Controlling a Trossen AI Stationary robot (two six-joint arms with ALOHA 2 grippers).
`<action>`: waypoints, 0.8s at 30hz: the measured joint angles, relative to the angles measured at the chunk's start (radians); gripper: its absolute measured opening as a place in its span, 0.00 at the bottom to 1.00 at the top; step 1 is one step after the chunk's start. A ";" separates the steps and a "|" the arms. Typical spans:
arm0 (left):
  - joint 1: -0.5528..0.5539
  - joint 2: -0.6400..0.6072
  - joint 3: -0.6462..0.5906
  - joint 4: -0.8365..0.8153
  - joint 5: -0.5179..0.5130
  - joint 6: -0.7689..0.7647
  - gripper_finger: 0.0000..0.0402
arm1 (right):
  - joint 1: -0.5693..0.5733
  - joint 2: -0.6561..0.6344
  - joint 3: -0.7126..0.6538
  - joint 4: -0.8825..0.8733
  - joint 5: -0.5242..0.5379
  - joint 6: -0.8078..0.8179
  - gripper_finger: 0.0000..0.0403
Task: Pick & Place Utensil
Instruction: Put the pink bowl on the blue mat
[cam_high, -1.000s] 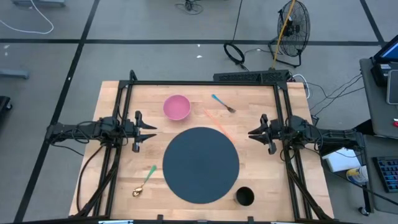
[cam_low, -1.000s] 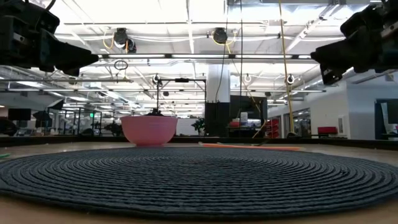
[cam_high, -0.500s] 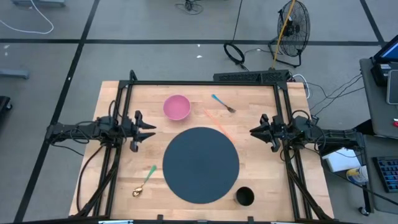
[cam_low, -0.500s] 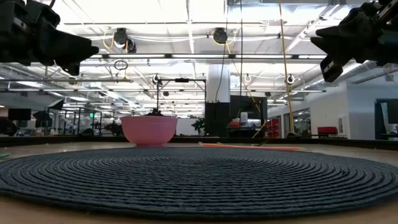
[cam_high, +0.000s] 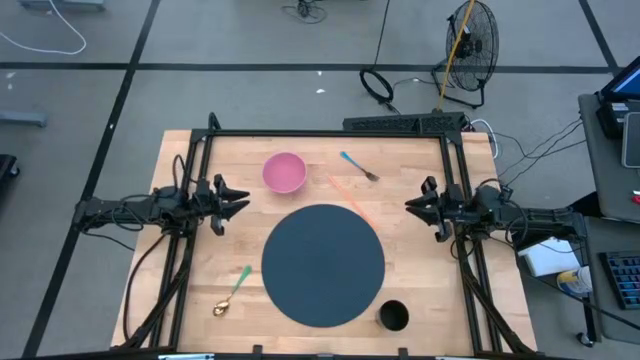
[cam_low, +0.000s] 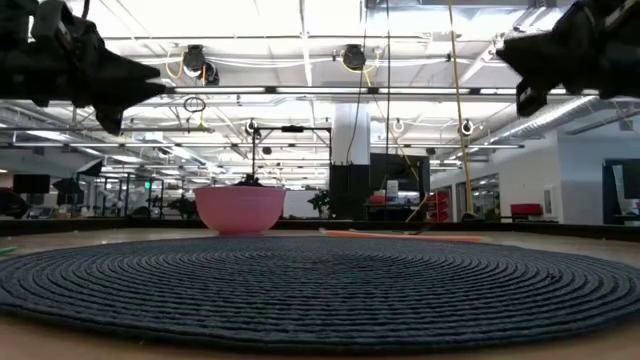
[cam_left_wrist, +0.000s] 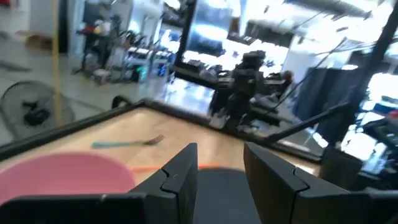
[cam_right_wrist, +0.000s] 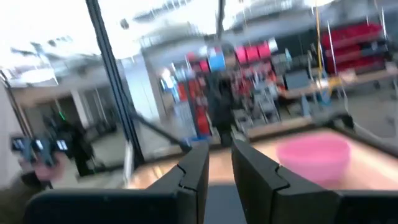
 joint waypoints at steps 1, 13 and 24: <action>0.000 0.000 0.000 0.026 0.010 0.011 0.34 | 0.000 0.000 0.003 0.039 -0.004 -0.004 0.16; 0.000 0.000 0.005 0.297 0.028 0.149 0.34 | 0.000 0.000 0.051 0.107 -0.055 -0.129 0.16; 0.008 0.005 0.052 0.087 0.020 0.004 0.34 | 0.000 0.009 0.084 0.038 -0.056 -0.099 0.16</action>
